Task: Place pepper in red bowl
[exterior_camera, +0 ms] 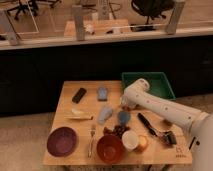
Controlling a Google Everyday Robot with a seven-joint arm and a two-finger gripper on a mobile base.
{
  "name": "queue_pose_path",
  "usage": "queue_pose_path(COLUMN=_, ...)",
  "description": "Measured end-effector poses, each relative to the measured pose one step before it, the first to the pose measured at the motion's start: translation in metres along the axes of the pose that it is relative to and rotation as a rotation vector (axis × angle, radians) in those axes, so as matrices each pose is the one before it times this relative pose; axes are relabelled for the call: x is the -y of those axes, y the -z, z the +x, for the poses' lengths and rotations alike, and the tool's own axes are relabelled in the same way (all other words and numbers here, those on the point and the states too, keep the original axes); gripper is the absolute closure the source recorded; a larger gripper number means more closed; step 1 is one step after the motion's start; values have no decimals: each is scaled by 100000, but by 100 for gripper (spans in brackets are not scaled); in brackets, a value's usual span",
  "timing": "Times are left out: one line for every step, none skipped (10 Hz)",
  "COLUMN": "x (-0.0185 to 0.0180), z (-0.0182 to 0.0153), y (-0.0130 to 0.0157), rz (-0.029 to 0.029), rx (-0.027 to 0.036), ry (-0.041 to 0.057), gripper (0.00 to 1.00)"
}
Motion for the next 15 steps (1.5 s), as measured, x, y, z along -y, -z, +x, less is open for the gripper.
queue_pose_path(x=-60, z=-131, y=-303, rz=-1160, rx=-347, ry=144, gripper=67)
queue_pose_path(x=44, z=-67, y=-194, rz=-808, rx=-328, ry=361, gripper=77)
queue_pose_path(x=124, z=-75, y=-172, rz=-448, rx=-285, ry=660, gripper=84)
queue_pose_path(x=78, z=-37, y=-57, rz=-54, rx=-394, ry=714, gripper=86)
queue_pose_path(x=163, z=-101, y=75, rz=1151, rx=-87, ry=237, gripper=86)
queue_pose_path(x=-50, z=-420, y=420, rz=2429, rx=1237, ry=120, gripper=86)
queue_pose_path(x=135, z=-66, y=1021, rz=4048, rx=132, ry=486, gripper=86)
queue_pose_path(x=189, z=70, y=1410, rz=4135, rx=-252, ry=806, gripper=86)
queue_pose_path(x=356, z=57, y=1875, rz=5071, rx=-323, ry=1175, gripper=86)
queue_pose_path(x=392, z=-47, y=1707, rz=4725, rx=-158, ry=1249, gripper=86)
queue_pose_path(x=615, z=-51, y=2305, rz=6913, rx=-288, ry=1569, gripper=86)
queue_pose_path(x=618, z=-63, y=1931, rz=6610, rx=-171, ry=1456, gripper=86)
queue_pose_path(x=677, z=-269, y=1937, rz=7967, rx=-35, ry=1550, gripper=86)
queue_pose_path(x=653, z=-540, y=1564, rz=6640, rx=-342, ry=1638, gripper=86)
queue_pose_path(x=693, z=-767, y=1600, rz=5310, rx=-790, ry=1668, gripper=86)
